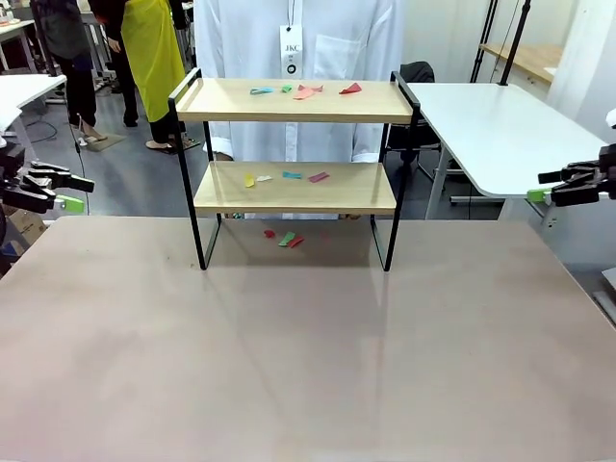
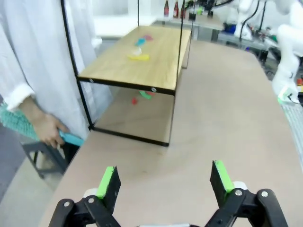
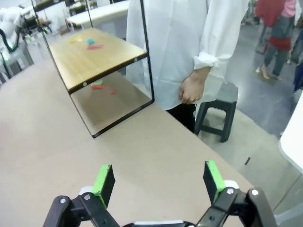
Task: Clean the shelf.
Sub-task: Pick up the Duster handed by the human.
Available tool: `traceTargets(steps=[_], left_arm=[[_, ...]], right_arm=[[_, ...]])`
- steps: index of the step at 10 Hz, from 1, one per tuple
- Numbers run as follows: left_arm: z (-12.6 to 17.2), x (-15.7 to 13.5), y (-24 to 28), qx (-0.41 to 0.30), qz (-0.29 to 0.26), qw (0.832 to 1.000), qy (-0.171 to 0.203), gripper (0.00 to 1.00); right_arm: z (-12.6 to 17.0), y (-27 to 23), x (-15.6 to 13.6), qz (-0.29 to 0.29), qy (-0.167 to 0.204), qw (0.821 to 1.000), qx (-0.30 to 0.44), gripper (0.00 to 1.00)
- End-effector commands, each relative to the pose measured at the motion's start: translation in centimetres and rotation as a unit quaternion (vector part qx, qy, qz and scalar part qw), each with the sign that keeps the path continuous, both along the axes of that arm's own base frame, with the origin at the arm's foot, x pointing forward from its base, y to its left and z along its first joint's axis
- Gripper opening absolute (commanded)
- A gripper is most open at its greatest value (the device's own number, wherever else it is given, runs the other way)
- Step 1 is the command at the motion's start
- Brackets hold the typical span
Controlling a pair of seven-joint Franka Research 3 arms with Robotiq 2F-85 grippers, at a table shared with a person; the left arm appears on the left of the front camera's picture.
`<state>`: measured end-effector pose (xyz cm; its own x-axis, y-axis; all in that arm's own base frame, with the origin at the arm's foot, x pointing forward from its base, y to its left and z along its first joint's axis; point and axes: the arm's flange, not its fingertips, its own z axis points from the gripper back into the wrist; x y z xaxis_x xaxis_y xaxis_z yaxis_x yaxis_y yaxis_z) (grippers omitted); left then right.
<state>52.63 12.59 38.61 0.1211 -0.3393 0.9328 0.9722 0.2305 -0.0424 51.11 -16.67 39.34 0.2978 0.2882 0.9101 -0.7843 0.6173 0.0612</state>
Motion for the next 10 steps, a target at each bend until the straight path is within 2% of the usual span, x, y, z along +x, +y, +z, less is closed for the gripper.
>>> traceTargets(steps=[1, 5, 10], left_arm=[[-1.5, 2.9, 2.0, -0.062, -0.011, 0.997, -0.040, 1.00], [-3.2, 4.7, 3.9, -0.108, -0.021, 0.992, -0.056, 1.00], [-2.2, 4.8, 5.2, -0.139, -0.015, 0.987, -0.080, 1.00]], right_arm=[[-0.4, -1.7, 2.3, 0.017, -0.040, 0.999, 0.020, 1.00], [-1.2, -4.2, 3.1, 0.024, -0.048, 0.997, 0.050, 1.00], [-1.1, -4.5, 3.2, 0.032, -0.054, 0.996, 0.064, 1.00]])
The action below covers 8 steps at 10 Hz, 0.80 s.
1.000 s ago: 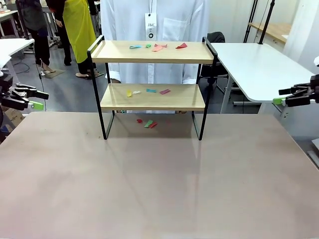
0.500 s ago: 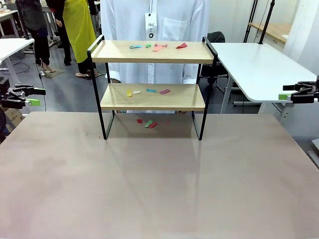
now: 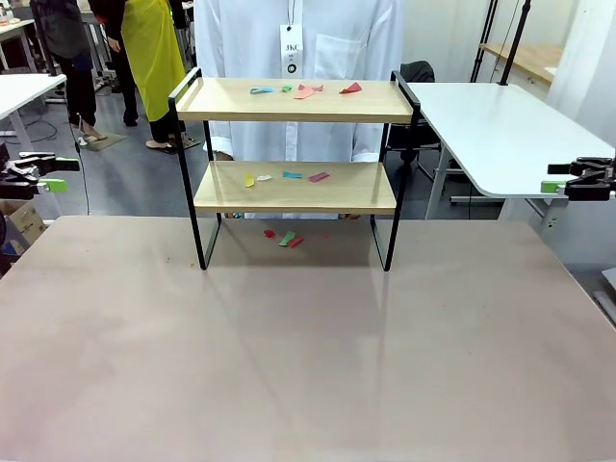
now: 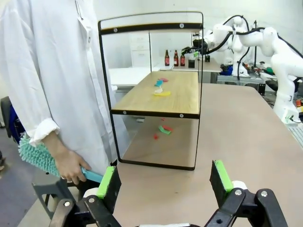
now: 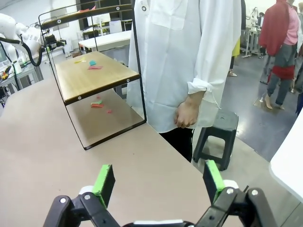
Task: Clean the shelf.
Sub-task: Pick up the Duster handed by the human.
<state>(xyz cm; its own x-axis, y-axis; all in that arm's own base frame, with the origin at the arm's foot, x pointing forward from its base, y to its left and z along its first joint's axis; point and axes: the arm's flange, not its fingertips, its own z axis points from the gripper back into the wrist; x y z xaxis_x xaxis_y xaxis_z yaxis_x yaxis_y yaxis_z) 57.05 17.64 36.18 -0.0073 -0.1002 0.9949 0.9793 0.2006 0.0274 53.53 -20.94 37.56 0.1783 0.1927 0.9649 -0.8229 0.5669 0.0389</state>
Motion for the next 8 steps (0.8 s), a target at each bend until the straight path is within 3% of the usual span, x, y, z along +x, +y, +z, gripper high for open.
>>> traceTargets(steps=[1, 8], left_arm=[[0.4, 0.3, 0.3, -0.018, 0.003, 1.000, -0.022, 1.00], [1.9, -1.1, 0.7, -0.039, 0.010, 0.999, -0.033, 1.00]], right_arm=[[0.7, -0.4, 0.7, 0.006, 0.000, 1.000, 0.010, 1.00], [2.3, -0.7, 0.2, 0.000, -0.023, 1.000, 0.016, 1.00]])
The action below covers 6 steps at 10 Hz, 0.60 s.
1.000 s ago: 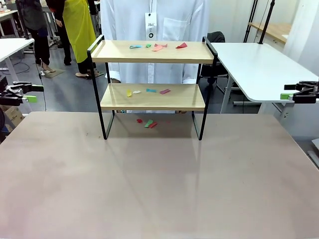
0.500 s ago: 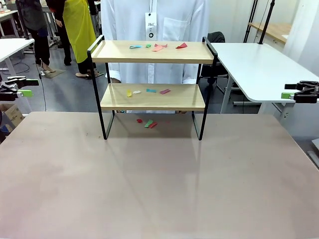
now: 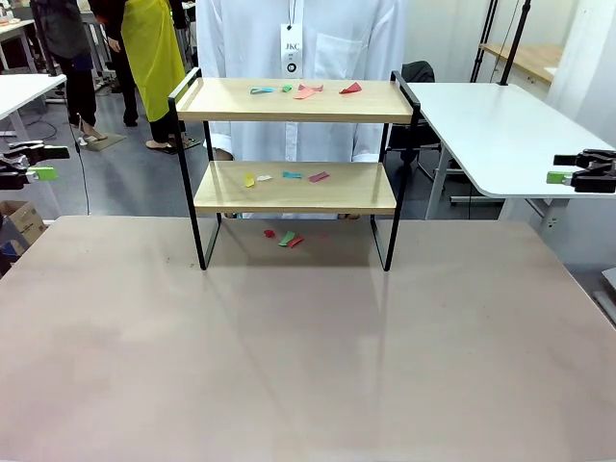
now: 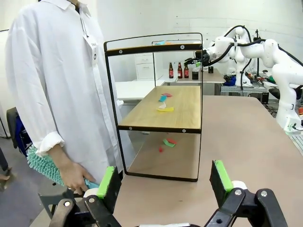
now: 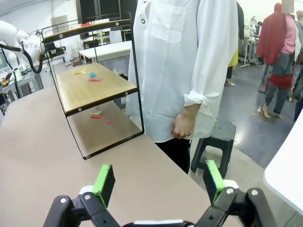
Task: Clean the shelf.
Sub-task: Pick up the Duster handed by the human.
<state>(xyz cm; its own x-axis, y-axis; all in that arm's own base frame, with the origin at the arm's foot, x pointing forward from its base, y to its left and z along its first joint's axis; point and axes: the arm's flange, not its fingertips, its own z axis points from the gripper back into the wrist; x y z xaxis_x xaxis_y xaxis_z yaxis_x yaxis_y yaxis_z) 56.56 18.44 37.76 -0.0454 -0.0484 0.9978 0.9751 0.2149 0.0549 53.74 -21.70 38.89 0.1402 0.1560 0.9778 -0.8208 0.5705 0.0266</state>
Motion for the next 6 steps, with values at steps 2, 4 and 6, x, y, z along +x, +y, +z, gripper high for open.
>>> traceTargets(steps=[2, 4, 6], left_arm=[[0.36, -0.62, -0.03, -0.015, 0.007, 1.000, -0.013, 1.00], [0.03, -0.08, 0.17, -0.001, 0.001, 1.000, 0.000, 1.00], [0.03, -0.08, 0.17, -0.001, 0.001, 1.000, 0.000, 1.00]], right_arm=[[1.20, 0.10, 0.02, -0.002, -0.008, 1.000, -0.004, 1.00], [0.55, 0.04, 0.00, 0.000, -0.005, 1.000, -0.001, 1.00], [0.55, 0.04, 0.00, 0.000, -0.005, 1.000, -0.001, 1.00]])
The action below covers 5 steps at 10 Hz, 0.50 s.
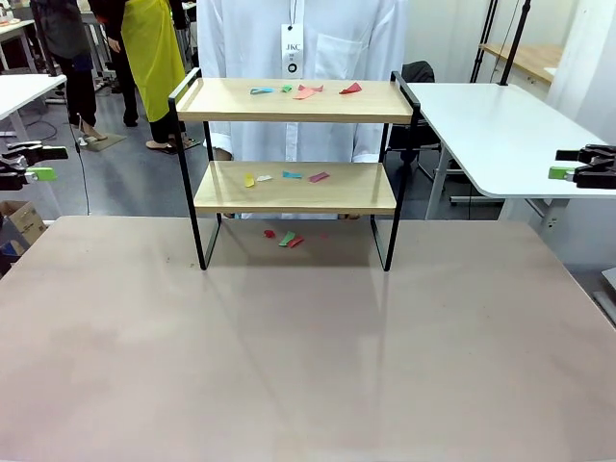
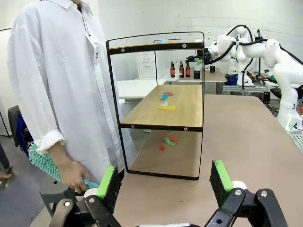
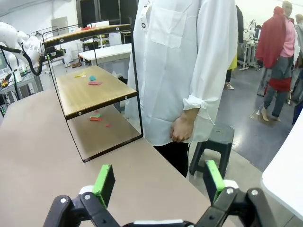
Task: Clean the shelf.
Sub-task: Pick up the Duster handed by the human.
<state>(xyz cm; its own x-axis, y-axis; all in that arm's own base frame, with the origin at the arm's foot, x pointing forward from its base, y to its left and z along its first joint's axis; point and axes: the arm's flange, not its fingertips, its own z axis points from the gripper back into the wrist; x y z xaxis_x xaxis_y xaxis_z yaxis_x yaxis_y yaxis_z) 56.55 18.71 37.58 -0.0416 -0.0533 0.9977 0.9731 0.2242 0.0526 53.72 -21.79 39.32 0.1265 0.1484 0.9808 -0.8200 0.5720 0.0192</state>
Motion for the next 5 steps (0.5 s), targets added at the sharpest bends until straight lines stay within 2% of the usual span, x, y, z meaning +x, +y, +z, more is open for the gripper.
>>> traceTargets(steps=[1, 5], left_arm=[[0.22, -0.08, -0.10, -0.003, -0.004, 1.000, -0.002, 1.00], [0.22, -0.08, -0.10, -0.003, -0.004, 1.000, -0.002, 1.00]], right_arm=[[0.12, 0.13, 0.02, 0.001, 0.002, 1.000, -0.005, 1.00], [0.12, 0.13, 0.02, 0.001, 0.002, 1.000, -0.005, 1.00]])
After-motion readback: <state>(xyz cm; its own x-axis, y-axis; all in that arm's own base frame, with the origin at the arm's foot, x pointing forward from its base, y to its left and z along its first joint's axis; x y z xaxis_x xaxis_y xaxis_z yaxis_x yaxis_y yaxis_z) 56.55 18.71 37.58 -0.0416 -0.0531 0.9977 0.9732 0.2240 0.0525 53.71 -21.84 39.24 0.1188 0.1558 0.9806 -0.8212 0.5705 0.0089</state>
